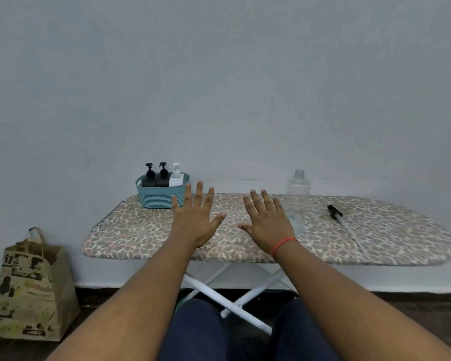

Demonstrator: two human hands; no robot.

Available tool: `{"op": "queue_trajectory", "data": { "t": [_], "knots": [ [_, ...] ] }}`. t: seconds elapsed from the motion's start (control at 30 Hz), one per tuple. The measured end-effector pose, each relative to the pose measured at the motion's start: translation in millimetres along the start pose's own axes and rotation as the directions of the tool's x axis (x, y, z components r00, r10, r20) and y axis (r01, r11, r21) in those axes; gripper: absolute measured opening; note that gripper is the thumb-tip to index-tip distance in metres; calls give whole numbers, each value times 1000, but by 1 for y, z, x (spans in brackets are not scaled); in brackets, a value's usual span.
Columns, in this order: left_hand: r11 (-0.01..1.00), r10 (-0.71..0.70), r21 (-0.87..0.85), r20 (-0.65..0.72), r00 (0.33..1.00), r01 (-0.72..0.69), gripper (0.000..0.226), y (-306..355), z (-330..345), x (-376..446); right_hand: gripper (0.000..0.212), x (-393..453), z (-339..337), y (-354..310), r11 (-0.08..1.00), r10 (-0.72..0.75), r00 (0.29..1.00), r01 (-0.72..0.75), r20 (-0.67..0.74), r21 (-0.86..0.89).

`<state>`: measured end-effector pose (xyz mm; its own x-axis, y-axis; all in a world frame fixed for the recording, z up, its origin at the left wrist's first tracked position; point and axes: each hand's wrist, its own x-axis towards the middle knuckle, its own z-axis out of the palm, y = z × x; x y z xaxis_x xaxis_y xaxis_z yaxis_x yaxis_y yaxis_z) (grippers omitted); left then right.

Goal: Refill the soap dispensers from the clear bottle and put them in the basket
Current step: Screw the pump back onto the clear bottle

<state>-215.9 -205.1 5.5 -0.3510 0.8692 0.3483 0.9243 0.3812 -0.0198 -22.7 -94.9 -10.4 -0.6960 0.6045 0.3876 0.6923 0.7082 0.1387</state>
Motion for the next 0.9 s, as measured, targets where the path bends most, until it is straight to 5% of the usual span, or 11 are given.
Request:
{"op": "queue_trajectory", "data": {
  "t": [0.23, 0.47, 0.63, 0.9],
  "knots": [
    [995, 65, -71, -6, 998, -66, 90, 40, 7, 7, 73, -30, -6, 52, 999, 26, 984, -21, -176, 30],
    [932, 111, -354, 91, 990, -72, 91, 112, 32, 34, 67, -62, 16, 123, 927, 327, 915, -261, -237, 270],
    [651, 113, -758, 148, 982, 40, 85, 166, 47, 53, 71, -51, 40, 140, 608, 489, 872, -363, 27, 706],
    [287, 72, -929, 263, 962, 233, 90, 190, 80, 81, 73, -23, 76, 141, 207, 379, 870, -412, 316, 887]
  ]
}}
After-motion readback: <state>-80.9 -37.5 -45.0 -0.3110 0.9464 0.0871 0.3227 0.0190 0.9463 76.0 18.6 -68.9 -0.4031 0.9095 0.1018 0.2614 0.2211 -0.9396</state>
